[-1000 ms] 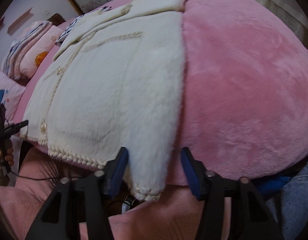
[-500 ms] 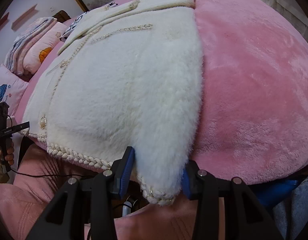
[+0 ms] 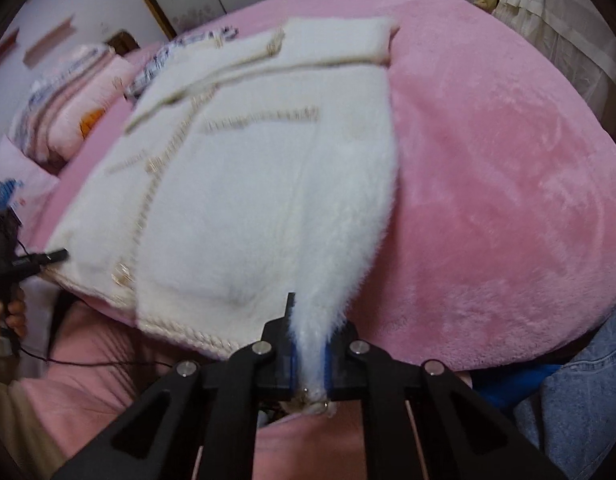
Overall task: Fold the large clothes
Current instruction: 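Lift the hem with both grippers and fold it over toward the collar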
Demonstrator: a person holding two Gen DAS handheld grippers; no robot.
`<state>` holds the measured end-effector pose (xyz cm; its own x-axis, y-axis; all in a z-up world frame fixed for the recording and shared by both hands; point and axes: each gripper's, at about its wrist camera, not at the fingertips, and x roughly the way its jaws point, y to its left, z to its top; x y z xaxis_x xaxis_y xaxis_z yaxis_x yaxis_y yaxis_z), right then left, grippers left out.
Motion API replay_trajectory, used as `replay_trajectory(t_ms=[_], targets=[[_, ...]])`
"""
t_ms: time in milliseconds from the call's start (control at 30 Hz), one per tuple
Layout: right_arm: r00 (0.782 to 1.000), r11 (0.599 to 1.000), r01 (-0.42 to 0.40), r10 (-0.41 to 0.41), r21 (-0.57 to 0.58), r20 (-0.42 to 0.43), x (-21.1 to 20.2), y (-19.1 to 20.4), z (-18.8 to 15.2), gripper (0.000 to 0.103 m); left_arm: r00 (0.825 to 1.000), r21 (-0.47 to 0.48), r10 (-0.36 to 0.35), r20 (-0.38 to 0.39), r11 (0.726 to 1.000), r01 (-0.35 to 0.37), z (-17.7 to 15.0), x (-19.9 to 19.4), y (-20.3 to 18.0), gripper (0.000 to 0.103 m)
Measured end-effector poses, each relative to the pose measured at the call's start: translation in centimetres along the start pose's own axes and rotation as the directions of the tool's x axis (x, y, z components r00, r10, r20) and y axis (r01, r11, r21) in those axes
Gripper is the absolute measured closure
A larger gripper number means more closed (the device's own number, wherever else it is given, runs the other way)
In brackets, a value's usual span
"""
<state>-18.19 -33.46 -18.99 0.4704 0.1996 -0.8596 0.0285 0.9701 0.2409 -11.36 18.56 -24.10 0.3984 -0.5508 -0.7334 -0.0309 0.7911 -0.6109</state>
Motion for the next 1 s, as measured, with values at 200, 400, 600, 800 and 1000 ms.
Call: replay_trajectory(t_ms=[200,400,600,800,1000], targets=[[0.979,0.988,-0.140,0.130,0.061,0.154,-5.0,0.2,5.0,0.095,0.972,-0.057,-0.161,0.168,0.983,0.173,4.3,-3.6,-3.4,0.094],[0.947,0.975,-0.208,0.182,0.074,0.265,-6.8,1.5,12.4,0.095,0.940,-0.086,-0.186,0.286,0.972,0.218,10.9,-6.2,-5.7,0.095],[0.921,0.958,-0.234,0.163,0.168,0.353,-6.2,-0.3,20.7,0.095,0.931,-0.114,-0.115,0.347,0.980,0.163,19.1,-5.2,-7.2,0.095],[0.930,0.948,-0.190,0.091,0.256,0.355,-1.4,-2.5,29.2,0.095,0.935,-0.128,0.004,0.355,0.991,0.044,28.5,0.3,-7.8,0.094],[0.978,0.929,-0.129,0.061,0.347,0.201,8.1,-5.1,35.4,0.063,0.976,-0.202,0.122,0.180,0.976,-0.084,34.9,9.4,-6.4,0.058]])
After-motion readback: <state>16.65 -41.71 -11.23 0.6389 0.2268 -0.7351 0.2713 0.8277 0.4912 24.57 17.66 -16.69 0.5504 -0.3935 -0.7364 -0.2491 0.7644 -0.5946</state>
